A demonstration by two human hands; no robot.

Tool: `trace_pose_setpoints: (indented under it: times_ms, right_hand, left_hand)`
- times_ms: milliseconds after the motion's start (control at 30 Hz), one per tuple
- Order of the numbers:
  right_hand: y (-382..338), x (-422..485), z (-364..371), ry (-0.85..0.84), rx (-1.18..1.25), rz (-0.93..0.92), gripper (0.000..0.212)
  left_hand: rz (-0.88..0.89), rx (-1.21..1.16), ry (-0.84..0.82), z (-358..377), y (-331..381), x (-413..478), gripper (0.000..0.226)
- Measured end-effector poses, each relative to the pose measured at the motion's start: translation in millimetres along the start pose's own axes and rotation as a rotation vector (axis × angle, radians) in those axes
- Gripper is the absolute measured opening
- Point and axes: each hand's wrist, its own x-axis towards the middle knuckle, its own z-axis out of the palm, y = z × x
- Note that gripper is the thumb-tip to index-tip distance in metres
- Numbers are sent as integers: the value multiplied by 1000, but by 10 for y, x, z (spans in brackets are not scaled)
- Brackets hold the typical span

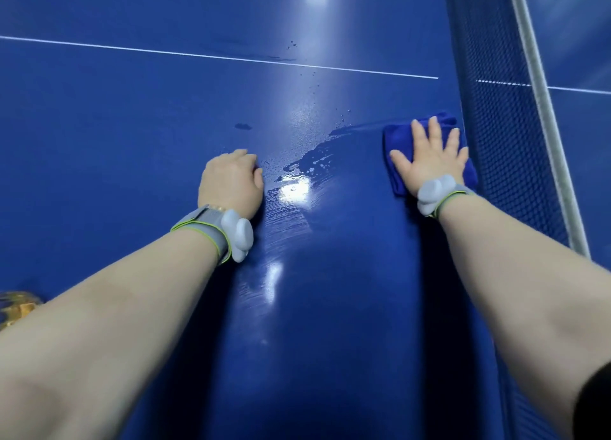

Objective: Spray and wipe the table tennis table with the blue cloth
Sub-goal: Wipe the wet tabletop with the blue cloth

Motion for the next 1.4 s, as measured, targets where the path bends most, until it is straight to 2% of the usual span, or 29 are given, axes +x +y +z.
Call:
trace_pose_setpoints:
  times_ms: [167,333,600,733,800,933,1100,1267,1400]
  right_hand:
    - [12,251,-17,-2,30,84,75]
    - [-255,340,-38,2,15,64,77]
    - [-1316,-47,57,-20,-69,-398,78]
    - [-1263,-30,61,-25,-75,-518,74]
    - [-1090,131,29,8,-70,-467,74]
    - [-638,548,-77,31,-20,-195,75]
    - [-213,940,-167,4,25,56,76]
    - [-411,1029,-173,21,7,106,76]
    - [-844,1008,-163,28,-14,-35,77]
  left_hand:
    - [66,133,-114,59,63,191,27]
    - [-36,223,-198,18,76,337,32]
    - [-64,191,-173,28,100,386,33]
    - [-75,203,-145,-13,85,397,35]
    - [-68,175,-125,-65,45,473,36]
    - [12,190,-20,-120,-35,632,28]
    - [-29,260,-125,-2,-104,639,28]
    - [-85,222,-95,113,-183,692,26]
    - [-81,198,-78,133,-173,685,26]
